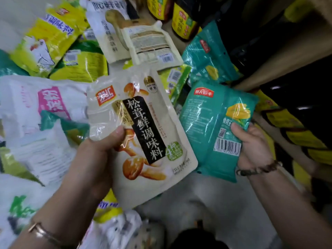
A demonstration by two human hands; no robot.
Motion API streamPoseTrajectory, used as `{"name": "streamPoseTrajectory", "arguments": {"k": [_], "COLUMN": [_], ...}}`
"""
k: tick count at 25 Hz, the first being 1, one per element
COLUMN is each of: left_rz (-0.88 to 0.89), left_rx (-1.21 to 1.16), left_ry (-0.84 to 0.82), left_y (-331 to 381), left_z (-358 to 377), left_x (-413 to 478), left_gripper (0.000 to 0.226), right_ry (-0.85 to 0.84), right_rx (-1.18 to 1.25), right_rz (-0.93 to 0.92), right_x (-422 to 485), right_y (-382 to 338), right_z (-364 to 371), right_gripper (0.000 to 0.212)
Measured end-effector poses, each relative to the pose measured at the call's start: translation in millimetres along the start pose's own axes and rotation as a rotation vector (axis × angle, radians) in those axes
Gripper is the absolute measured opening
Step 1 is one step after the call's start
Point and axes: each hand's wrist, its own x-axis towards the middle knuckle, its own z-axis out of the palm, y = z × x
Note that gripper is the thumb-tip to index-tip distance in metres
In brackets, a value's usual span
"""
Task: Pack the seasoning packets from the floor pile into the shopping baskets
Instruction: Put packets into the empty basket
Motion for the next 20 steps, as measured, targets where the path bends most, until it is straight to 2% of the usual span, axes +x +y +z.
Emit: {"name": "streamPoseTrajectory", "arguments": {"k": [4,8,12,17,20], "left_rz": [-0.069,-0.102,-0.098,-0.101,-0.118], "left_rx": [0.111,0.226,0.322,0.376,0.435], "left_ry": [-0.004,-0.012,-0.025,-0.122,-0.217], "left_y": [22,48,55,32,1], "left_z": [21,40,61,113,153], "left_x": [-71,-153,-222,-296,-340], "left_gripper": [0.036,0.012,0.005,0.008,0.016], "right_ry": [0.085,0.201,0.316,0.568,0.687], "right_rx": [-0.02,0.006,0.033,-0.013,-0.066], "right_rz": [0.005,0.017,-0.021,0.012,-0.027], "right_x": [-87,-183,-272,-354,-397], "right_y": [-39,-82,-122,-162,-183], "right_z": [-9,-17,-27,-74,-128], "right_gripper": [0.02,0.024,0.03,0.015,0.019]}}
